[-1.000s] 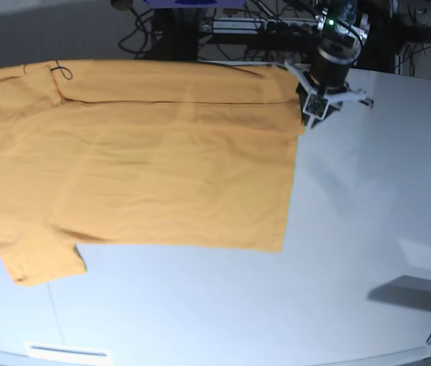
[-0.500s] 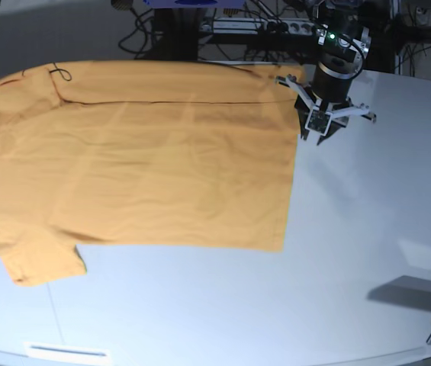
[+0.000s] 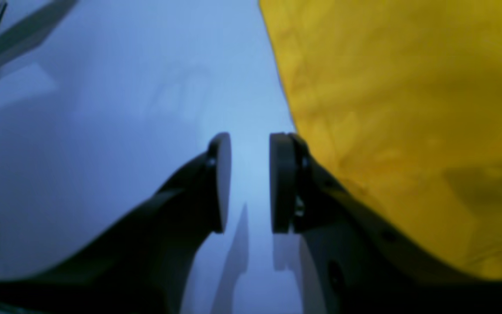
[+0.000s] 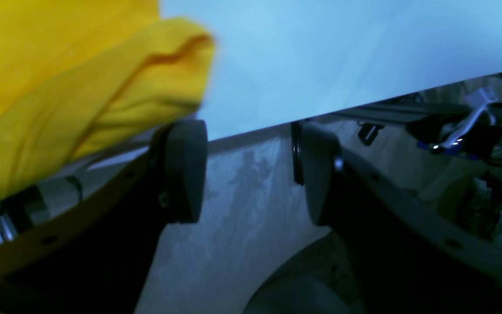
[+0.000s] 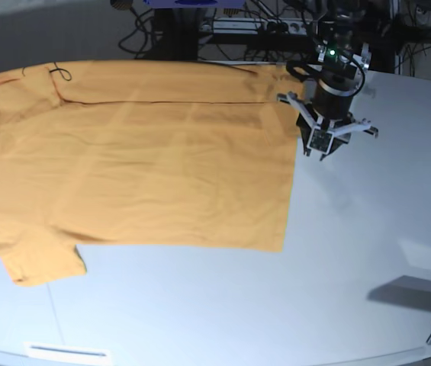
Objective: Fold the T-shirt properly
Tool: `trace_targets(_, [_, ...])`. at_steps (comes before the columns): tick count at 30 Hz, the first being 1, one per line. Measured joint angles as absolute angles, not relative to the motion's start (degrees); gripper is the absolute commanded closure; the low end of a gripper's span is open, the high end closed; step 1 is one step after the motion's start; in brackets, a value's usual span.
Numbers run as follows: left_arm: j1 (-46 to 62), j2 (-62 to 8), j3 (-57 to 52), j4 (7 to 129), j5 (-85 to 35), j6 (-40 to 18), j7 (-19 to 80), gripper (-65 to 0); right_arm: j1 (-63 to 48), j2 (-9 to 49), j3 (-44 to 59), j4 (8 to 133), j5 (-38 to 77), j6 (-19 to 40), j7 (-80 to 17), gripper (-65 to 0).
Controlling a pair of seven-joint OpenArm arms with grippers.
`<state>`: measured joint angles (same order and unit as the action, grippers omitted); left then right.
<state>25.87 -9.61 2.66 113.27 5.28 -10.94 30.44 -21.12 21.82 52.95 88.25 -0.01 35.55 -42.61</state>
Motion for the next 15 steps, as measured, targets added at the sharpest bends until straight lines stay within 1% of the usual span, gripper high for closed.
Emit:
trace_targets(3, [26.2,-9.5,2.6,112.9,5.3,-10.9,30.8,-15.6,-21.3,21.7,54.2,88.2,0.0,35.6,-42.5,-33.5])
trace_targets(7, [25.1,-9.5,2.6,112.9,5.3,-10.9,30.7,-15.6,-21.2,21.7,54.6,88.2,-0.1,35.4,-38.5,-33.4])
trace_targets(10, [24.4,-9.4,2.6,112.9,5.3,-10.9,30.6,-15.6,-20.1,21.7,54.6,88.2,-0.5,35.4,-38.0,-33.4])
trace_targets(15, [23.1,-9.4,2.5,112.9,5.3,-10.9,30.7,-15.6,-16.3,21.7,54.6,88.2,-8.5,35.6,-33.9,-33.4])
